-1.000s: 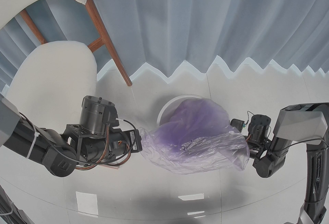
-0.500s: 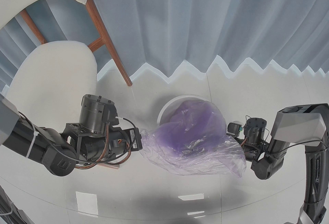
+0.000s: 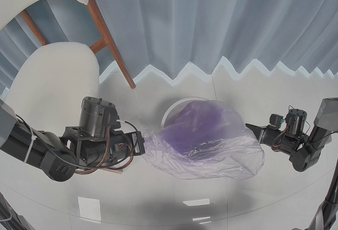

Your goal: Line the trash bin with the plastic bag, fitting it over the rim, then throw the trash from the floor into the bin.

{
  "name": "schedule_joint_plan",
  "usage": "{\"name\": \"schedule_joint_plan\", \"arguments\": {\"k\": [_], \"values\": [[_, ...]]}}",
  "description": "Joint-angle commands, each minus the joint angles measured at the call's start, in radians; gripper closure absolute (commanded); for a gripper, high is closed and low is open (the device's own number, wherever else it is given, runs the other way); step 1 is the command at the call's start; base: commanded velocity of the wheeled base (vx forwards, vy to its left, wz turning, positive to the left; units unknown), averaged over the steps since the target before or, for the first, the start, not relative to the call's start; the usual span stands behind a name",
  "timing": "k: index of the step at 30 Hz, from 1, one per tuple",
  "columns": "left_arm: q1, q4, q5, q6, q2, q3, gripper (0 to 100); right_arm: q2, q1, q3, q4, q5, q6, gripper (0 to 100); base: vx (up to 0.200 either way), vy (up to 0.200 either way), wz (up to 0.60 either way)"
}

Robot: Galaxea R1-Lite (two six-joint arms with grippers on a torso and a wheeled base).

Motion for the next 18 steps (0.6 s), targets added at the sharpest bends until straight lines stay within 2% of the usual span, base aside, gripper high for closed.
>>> {"name": "schedule_joint_plan", "arguments": {"k": [1, 4, 5, 7, 8, 10, 13, 18], "values": [[0.0, 0.0, 0.0, 0.001, -0.007, 0.004, 100, -0.015, -0.091, -0.052, 0.003, -0.003, 0.019, 100, 0.0, 0.0, 0.0], [0.002, 0.0, 0.0, 0.001, -0.005, 0.001, 100, -0.015, -0.086, -0.107, 0.009, -0.003, 0.056, 100, 0.0, 0.0, 0.0], [0.0, -0.002, 0.0, -0.001, -0.004, 0.003, 100, -0.013, -0.032, -0.15, 0.012, -0.003, 0.129, 100, 0.0, 0.0, 0.0], [0.0, -0.002, 0.0, 0.001, -0.002, 0.001, 100, -0.006, 0.021, -0.176, 0.009, -0.003, 0.171, 100, 0.0, 0.0, 0.0], [0.0, -0.002, 0.0, 0.001, -0.002, 0.001, 100, -0.006, 0.021, -0.176, 0.009, -0.003, 0.171, 100, 0.0, 0.0, 0.0], [0.0, -0.002, 0.0, 0.001, 0.0, -0.005, 100, 0.025, 0.077, -0.251, 0.004, -0.005, 0.178, 100, 0.0, 0.0, 0.0], [0.0, -0.002, 0.0, 0.001, 0.0, -0.005, 100, 0.047, 0.09, -0.288, -0.005, -0.001, 0.178, 100, 0.0, 0.0, 0.0], [0.0, -0.002, 0.0, -0.001, -0.005, 0.003, 100, 0.142, 0.129, -0.287, -0.112, 0.058, 0.171, 100, 0.0, 0.0, 0.0]]}}
